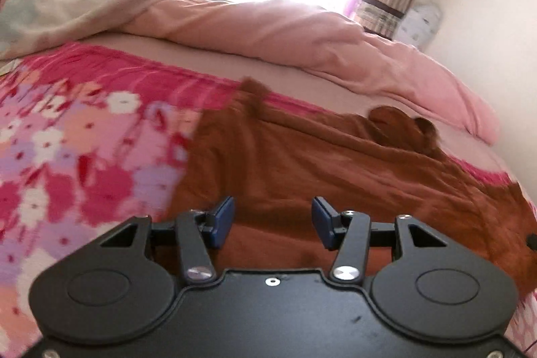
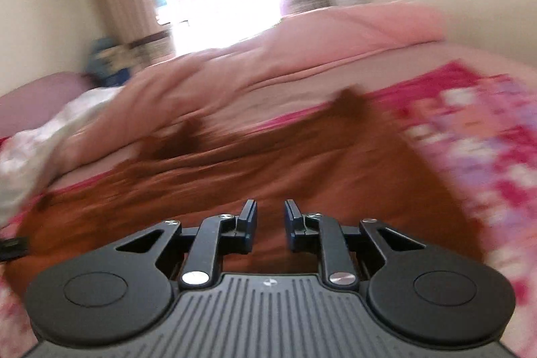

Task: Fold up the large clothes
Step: 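Open both tools and release the folded coat onto the bed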

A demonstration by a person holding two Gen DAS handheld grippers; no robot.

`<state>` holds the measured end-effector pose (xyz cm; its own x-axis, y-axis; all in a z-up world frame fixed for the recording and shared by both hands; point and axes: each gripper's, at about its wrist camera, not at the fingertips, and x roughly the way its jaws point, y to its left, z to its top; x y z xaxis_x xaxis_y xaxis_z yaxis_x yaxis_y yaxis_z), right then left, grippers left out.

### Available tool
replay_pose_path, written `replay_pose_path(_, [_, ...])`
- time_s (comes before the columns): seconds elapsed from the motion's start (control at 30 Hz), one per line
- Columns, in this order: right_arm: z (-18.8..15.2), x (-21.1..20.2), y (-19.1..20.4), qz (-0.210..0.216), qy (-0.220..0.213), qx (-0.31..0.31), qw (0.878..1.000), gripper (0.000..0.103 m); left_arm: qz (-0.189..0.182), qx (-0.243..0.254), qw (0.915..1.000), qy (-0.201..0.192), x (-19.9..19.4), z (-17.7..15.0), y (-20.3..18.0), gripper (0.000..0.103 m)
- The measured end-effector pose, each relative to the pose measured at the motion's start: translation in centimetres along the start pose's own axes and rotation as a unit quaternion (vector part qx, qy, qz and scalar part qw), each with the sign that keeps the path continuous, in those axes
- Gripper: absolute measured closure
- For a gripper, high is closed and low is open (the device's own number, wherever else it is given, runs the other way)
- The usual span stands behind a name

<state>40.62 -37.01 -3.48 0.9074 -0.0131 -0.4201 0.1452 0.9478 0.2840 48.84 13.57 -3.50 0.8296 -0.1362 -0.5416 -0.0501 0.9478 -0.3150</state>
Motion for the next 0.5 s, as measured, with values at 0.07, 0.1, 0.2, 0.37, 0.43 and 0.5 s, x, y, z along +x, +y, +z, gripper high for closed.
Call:
replay_pose_path(0.07, [0.4, 0.1, -2.3, -0.028, -0.003, 0.011, 1.0, 0.079, -0.003, 0.002, 1.0, 0.007, 0.8, -0.1, 0.9, 0.051])
replay_pose_path(0.1, [0.4, 0.4, -3.6, -0.039, 0.003, 0.02, 0.999, 0.081, -0.002, 0.007, 1.0, 0.006, 1.4, -0.6, 1.0, 0.051])
replay_pose_path(0.2, [-0.9, 2.0, -5.6, -0.036, 0.028, 0.036, 0.998, 0.101, 0.011, 0.021, 0.9997, 0.0, 2.1, -1.5, 0.4, 0.05])
replay_pose_path(0.37, [-1.1, 1.7, -5.5, -0.034, 0.021, 0.048, 0.998, 0.102, 0.018, 0.03, 0.9994, 0.005, 1.6, 0.7, -0.8, 0.05])
replay_pose_path(0.43, [0.4, 0.9, -5.0, -0.026, 0.009, 0.041, 0.999, 0.091, 0.007, 0.042, 0.999, -0.009, 1.1, 2.4, -1.1, 0.05])
replay_pose_path(0.5, [2.2, 0.6, -4.5, -0.023, -0.013, 0.027, 0.999, 0.084, -0.001, 0.031, 0.9994, -0.015, 1.5, 4.2, -0.9, 0.05])
